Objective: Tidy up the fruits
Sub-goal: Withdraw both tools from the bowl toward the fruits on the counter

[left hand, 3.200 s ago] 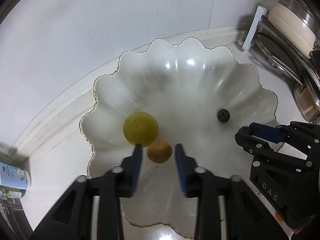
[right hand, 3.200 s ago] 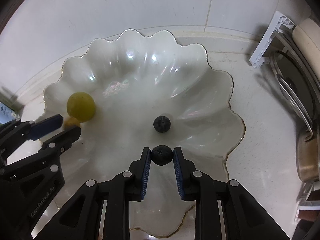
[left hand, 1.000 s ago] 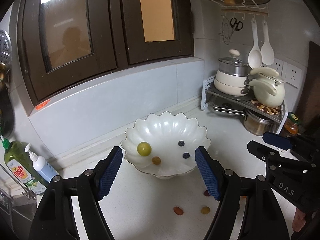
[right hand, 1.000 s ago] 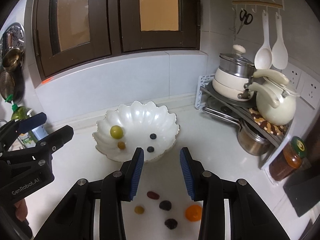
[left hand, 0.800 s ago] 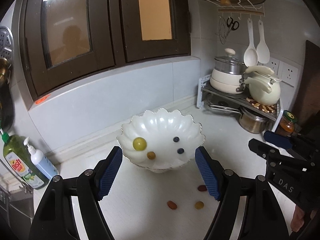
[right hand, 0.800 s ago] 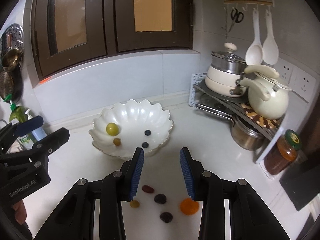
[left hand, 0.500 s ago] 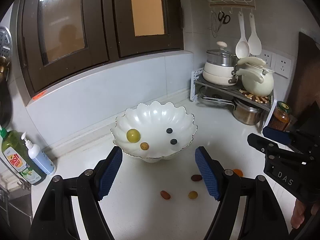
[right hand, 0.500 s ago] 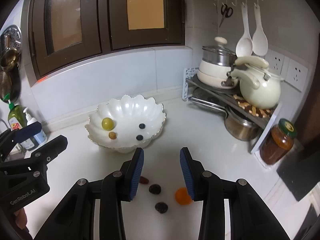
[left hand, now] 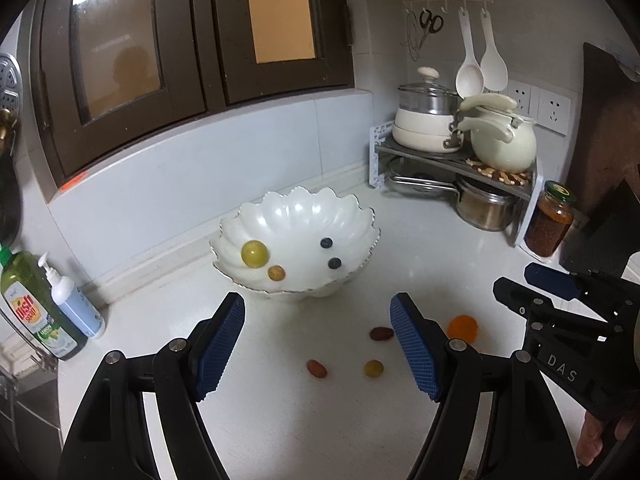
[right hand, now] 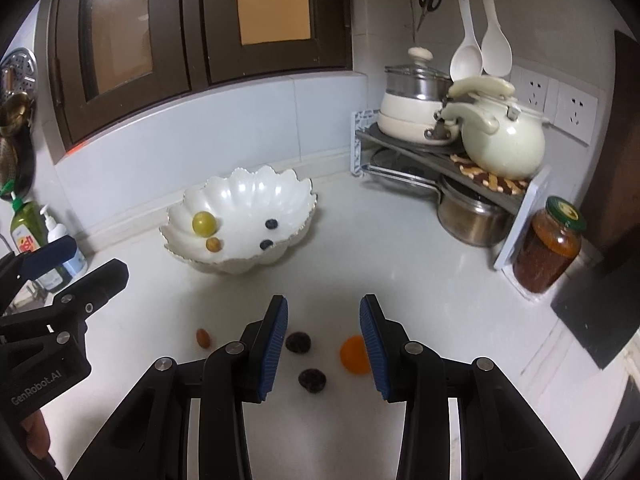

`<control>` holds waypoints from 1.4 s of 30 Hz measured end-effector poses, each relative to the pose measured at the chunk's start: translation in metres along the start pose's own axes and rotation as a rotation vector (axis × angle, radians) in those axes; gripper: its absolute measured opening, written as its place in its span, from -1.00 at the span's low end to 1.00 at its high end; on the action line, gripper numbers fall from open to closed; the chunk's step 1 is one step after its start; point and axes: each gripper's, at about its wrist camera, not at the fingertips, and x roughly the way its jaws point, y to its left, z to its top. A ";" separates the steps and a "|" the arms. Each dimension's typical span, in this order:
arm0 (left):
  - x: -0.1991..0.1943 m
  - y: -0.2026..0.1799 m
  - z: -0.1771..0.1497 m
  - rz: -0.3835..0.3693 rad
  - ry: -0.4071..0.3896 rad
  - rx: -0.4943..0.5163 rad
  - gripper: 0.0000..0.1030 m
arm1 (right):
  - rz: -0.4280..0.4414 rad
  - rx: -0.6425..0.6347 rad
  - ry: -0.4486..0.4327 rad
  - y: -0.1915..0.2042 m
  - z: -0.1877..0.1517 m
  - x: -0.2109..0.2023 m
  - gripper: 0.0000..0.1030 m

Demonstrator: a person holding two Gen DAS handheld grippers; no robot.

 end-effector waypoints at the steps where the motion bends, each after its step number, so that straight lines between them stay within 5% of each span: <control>1: 0.000 -0.001 -0.002 -0.003 0.002 -0.002 0.46 | 0.001 0.004 0.003 -0.001 -0.002 0.000 -0.25; 22: 0.011 -0.024 -0.055 -0.019 0.066 0.024 0.45 | -0.003 0.002 0.036 -0.007 -0.045 0.003 -0.25; 40: 0.035 -0.042 -0.063 -0.056 0.105 -0.004 0.43 | 0.035 0.032 0.112 -0.020 -0.055 0.030 -0.25; 42: 0.041 -0.045 -0.062 -0.051 0.108 -0.001 0.41 | 0.035 0.031 0.119 -0.022 -0.054 0.035 -0.13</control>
